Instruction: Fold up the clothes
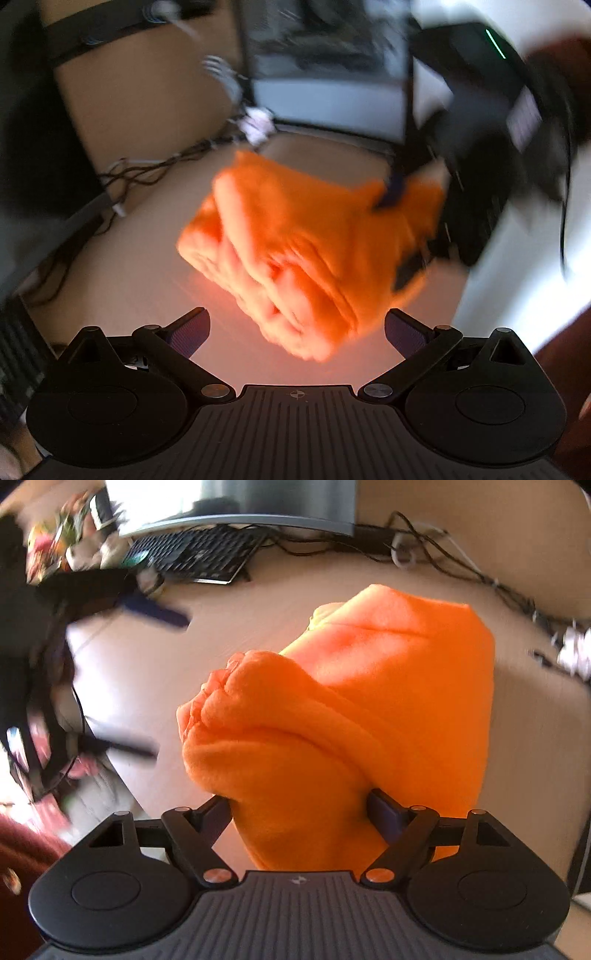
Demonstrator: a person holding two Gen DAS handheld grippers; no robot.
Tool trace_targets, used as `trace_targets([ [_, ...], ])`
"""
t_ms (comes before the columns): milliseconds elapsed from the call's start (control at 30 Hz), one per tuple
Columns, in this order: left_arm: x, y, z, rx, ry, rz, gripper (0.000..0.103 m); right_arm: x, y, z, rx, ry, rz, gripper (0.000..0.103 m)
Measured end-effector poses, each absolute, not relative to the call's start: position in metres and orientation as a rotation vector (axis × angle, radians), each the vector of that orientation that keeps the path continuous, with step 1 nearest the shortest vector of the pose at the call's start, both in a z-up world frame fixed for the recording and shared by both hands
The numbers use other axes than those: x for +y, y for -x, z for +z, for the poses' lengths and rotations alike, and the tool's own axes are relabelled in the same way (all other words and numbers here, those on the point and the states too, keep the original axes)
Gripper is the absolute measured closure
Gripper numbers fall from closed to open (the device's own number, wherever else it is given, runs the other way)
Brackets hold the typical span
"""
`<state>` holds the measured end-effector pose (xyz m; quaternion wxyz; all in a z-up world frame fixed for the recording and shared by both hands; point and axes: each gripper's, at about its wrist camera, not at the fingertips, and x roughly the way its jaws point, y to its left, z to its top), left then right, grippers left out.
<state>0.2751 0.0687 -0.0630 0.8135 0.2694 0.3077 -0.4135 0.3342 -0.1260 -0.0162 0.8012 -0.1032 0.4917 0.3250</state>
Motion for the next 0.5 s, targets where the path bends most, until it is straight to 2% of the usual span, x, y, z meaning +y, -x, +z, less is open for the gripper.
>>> trace_targets([
  [100,0.047,-0.271,-0.082,0.634,-0.691,-0.836,0.000,-0.120,-0.330,-0.020,1.052,0.220,0.713,0.020],
  [200,0.037,-0.284,-0.083,0.669,-0.647,-0.806,0.000,-0.110,-0.311,-0.020,0.999,0.344,0.741,0.019],
  [367,0.041,-0.312,-0.074,0.815,-0.401,-0.775,0.000,-0.098,-0.248,-0.018,0.729,0.728,0.709,0.013],
  [500,0.047,-0.334,-0.077,0.950,-0.211,-0.731,0.000,-0.093,-0.226,-0.054,0.540,0.975,0.620,0.011],
])
